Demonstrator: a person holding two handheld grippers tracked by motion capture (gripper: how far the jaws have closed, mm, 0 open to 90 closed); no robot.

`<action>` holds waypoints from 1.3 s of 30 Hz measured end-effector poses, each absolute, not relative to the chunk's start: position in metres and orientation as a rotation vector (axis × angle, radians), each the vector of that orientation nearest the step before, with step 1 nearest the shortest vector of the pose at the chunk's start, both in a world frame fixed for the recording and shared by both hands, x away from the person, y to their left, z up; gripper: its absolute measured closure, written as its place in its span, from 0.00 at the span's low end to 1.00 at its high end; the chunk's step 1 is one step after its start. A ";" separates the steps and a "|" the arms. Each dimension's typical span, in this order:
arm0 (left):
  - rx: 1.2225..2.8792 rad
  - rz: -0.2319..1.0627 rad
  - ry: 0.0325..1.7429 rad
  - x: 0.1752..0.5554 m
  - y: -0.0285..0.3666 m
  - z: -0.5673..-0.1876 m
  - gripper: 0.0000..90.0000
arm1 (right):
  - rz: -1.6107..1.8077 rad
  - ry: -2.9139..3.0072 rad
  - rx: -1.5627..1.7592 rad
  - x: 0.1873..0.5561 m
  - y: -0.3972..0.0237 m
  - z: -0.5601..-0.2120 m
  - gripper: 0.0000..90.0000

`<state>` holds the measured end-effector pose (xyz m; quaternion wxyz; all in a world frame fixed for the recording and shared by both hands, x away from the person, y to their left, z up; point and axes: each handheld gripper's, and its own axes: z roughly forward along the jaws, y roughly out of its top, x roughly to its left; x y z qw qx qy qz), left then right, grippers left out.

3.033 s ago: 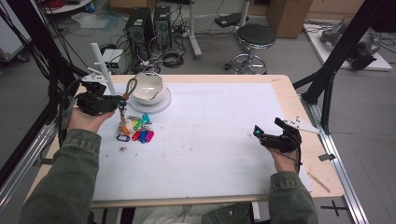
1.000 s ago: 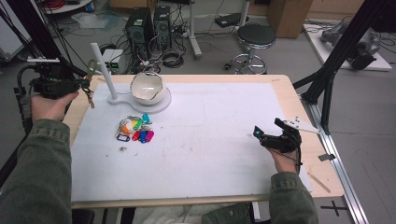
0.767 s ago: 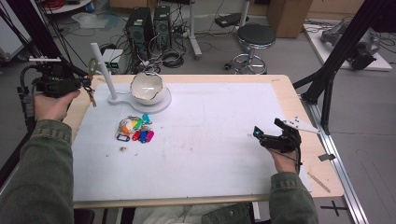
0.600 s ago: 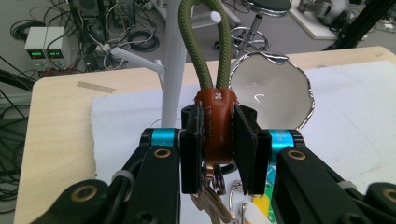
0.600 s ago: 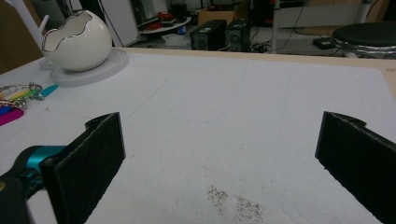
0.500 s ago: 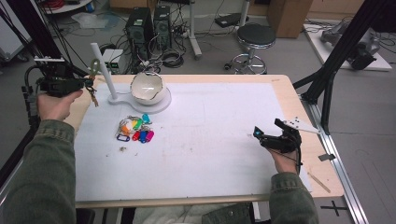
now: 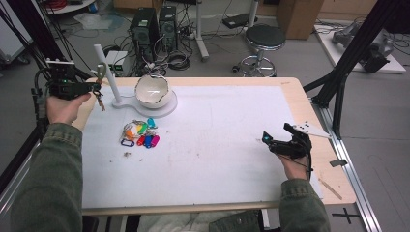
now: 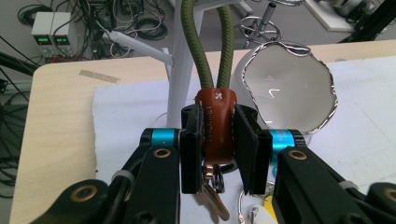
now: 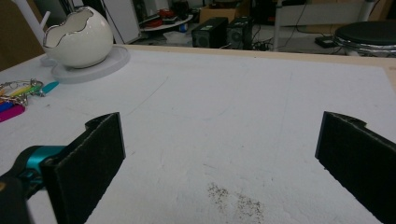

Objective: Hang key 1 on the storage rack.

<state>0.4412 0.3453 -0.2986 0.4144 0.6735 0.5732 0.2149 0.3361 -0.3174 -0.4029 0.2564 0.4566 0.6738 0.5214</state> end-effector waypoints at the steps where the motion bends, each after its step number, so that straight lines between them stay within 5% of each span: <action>1: 1.692 0.544 1.442 0.442 0.345 -0.299 0.81 | 1.414 1.827 1.235 0.336 -0.318 -0.403 0.01; 9: 1.701 0.548 1.433 0.443 0.342 -0.301 0.76 | 1.416 1.829 1.234 0.336 -0.318 -0.403 0.01; 20: 1.620 0.475 1.405 0.437 0.341 -0.302 0.50 | 1.413 1.822 1.245 0.336 -0.319 -0.403 0.01; 25: 1.618 0.620 1.480 0.429 0.334 -0.300 0.26 | 1.412 1.825 1.247 0.336 -0.319 -0.403 0.01; 30: 1.593 0.602 1.470 0.426 0.335 -0.297 0.03 | 1.410 1.824 1.253 0.336 -0.319 -0.403 0.01; 39: 1.598 0.634 1.429 0.418 0.327 -0.293 0.02 | 1.410 1.821 1.253 0.336 -0.320 -0.403 0.01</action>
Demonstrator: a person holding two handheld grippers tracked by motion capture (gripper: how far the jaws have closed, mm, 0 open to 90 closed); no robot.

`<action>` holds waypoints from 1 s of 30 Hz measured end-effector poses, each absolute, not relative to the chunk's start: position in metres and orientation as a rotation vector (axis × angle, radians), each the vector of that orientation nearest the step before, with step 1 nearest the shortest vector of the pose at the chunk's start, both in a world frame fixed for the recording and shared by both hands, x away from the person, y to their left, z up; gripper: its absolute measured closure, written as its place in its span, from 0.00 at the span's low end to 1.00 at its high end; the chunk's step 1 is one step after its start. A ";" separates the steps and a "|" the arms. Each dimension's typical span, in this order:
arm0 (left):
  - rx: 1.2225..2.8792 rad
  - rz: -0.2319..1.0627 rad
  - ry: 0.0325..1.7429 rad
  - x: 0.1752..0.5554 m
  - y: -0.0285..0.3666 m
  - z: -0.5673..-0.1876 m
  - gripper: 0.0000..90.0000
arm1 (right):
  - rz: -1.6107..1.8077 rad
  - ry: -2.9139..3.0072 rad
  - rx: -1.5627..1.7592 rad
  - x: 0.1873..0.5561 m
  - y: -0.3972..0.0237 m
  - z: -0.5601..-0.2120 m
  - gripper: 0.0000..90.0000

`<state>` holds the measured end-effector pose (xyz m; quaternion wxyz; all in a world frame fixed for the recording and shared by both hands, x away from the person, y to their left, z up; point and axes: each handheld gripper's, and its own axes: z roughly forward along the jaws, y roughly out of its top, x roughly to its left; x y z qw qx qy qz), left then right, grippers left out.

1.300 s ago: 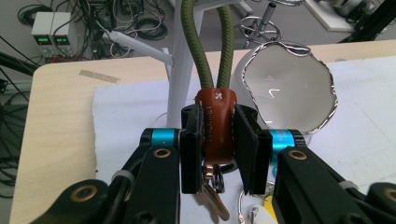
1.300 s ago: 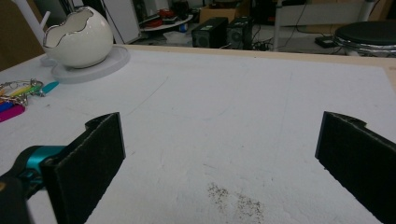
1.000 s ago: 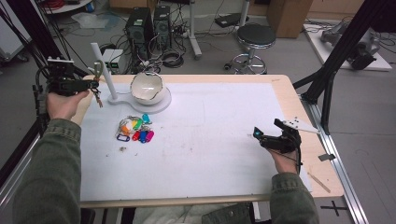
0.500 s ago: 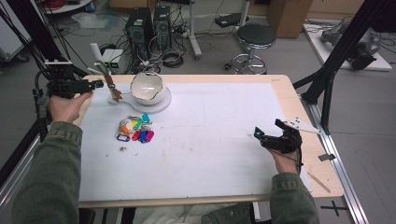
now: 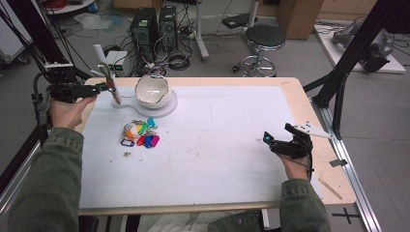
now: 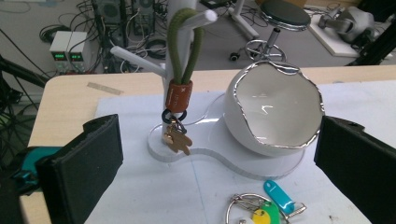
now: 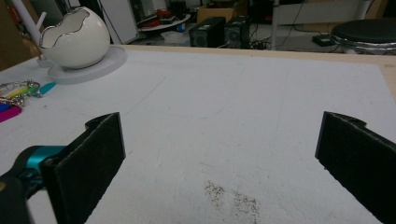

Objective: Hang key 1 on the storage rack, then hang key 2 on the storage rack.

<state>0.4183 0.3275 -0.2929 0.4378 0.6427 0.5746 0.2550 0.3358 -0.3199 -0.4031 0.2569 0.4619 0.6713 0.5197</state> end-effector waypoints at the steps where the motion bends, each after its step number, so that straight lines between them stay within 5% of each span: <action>1: 1.600 0.648 1.421 0.417 0.326 -0.293 0.02 | 1.410 1.821 1.253 0.336 -0.320 -0.403 0.01; 30: 1.770 0.603 1.229 0.384 0.277 -0.306 0.02 | 1.410 1.821 1.251 0.336 -0.320 -0.403 0.01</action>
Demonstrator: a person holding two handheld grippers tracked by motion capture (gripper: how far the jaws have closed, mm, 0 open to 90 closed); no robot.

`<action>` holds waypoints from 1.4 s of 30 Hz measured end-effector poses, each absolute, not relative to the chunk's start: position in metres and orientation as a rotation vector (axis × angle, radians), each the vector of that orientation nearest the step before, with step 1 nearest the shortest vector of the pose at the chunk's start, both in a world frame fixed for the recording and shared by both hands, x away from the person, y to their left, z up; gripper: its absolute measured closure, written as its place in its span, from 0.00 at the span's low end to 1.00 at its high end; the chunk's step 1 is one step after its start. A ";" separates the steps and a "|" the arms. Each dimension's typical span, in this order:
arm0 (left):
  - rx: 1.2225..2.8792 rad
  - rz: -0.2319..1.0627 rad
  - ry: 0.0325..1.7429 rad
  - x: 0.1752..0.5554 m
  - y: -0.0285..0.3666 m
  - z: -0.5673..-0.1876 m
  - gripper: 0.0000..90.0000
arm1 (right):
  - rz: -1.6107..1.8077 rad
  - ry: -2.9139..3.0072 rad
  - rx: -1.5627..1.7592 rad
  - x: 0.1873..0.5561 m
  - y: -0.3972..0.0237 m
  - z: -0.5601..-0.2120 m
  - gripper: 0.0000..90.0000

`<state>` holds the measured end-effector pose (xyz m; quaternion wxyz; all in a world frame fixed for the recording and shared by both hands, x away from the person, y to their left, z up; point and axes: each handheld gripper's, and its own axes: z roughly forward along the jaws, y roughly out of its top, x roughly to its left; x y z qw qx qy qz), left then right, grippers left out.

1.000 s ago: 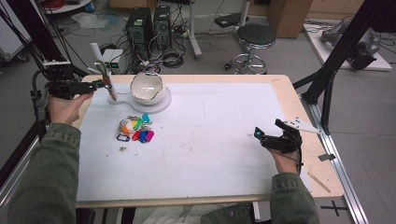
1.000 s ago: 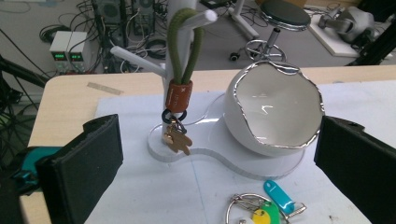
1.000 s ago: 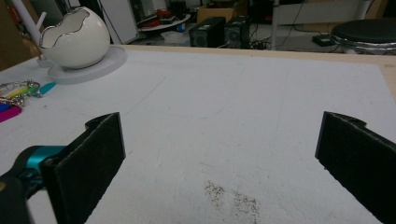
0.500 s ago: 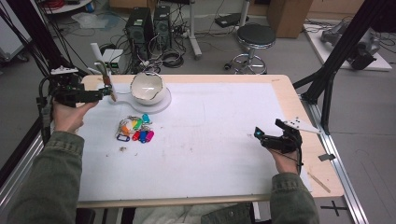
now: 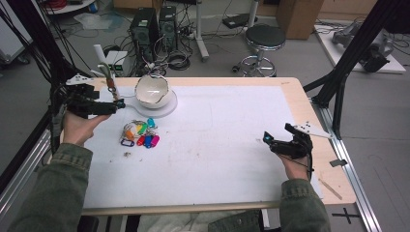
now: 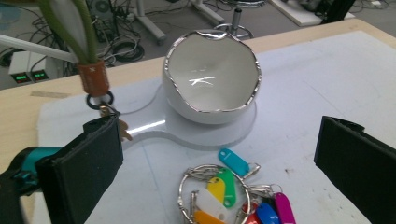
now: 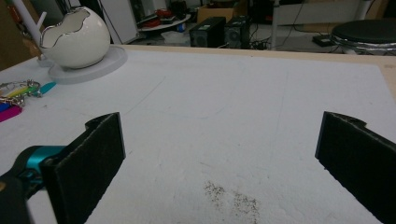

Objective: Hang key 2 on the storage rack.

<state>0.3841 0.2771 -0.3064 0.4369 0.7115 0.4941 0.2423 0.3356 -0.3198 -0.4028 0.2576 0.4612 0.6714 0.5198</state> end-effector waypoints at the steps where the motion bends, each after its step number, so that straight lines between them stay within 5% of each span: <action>1: 1.779 0.597 1.224 0.384 0.276 -0.308 0.02 | 1.412 1.820 1.252 0.335 -0.320 -0.403 0.01; 42: 2.034 0.464 1.152 0.380 0.233 -0.361 0.03 | 1.412 1.829 1.236 0.336 -0.320 -0.403 0.01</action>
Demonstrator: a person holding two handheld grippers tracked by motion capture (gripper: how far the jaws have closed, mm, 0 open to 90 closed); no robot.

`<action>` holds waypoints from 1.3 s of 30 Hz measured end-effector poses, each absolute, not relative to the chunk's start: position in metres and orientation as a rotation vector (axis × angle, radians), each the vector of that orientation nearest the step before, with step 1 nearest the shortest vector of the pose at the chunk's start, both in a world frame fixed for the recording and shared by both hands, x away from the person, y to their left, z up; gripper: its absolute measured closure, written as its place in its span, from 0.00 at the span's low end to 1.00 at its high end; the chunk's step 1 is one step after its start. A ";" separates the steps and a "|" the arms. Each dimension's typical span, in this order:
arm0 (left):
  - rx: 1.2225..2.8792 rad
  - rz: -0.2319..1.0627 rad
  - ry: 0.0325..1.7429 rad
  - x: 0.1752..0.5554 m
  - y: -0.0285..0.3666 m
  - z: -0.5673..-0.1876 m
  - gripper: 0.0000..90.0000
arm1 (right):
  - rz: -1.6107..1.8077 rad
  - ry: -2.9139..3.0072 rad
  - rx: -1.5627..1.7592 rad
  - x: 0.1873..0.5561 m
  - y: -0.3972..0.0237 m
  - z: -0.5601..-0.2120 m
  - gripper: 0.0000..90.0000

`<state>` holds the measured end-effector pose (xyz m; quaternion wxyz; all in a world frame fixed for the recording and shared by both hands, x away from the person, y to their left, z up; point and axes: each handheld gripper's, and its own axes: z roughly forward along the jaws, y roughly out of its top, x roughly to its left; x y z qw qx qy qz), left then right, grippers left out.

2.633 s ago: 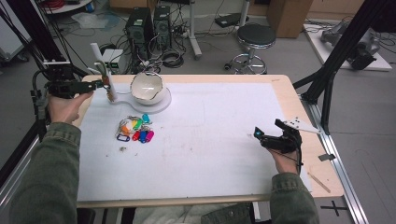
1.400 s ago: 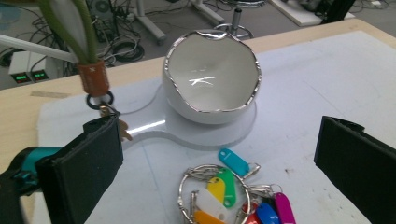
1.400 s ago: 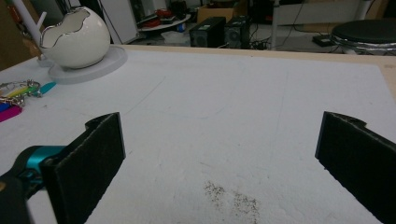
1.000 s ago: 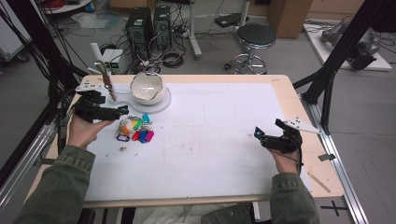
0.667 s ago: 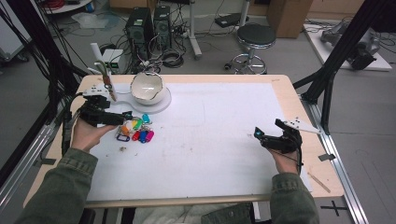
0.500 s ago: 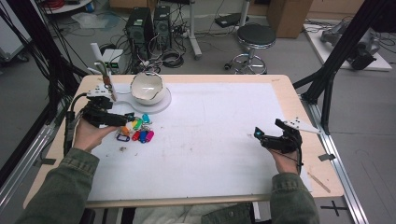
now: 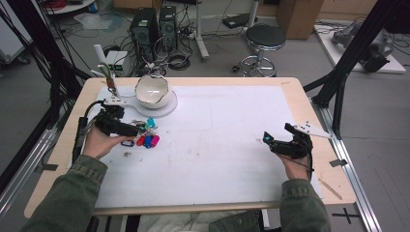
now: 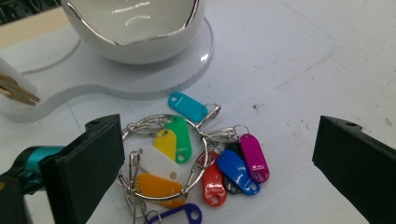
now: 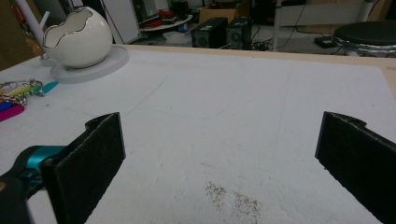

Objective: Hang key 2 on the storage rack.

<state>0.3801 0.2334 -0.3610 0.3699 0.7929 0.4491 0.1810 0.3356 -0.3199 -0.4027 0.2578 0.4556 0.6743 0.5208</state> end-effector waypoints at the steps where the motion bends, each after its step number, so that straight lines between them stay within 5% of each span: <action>1: 2.039 0.463 1.157 0.380 0.234 -0.364 0.03 | 1.413 1.826 1.236 0.336 -0.320 -0.403 0.01; 33: 2.185 0.391 1.188 0.388 0.231 -0.400 0.03 | 1.408 1.841 1.230 0.336 -0.318 -0.403 0.01; 39: 2.197 0.374 1.217 0.391 0.235 -0.408 0.11 | 1.404 1.842 1.229 0.337 -0.318 -0.404 0.01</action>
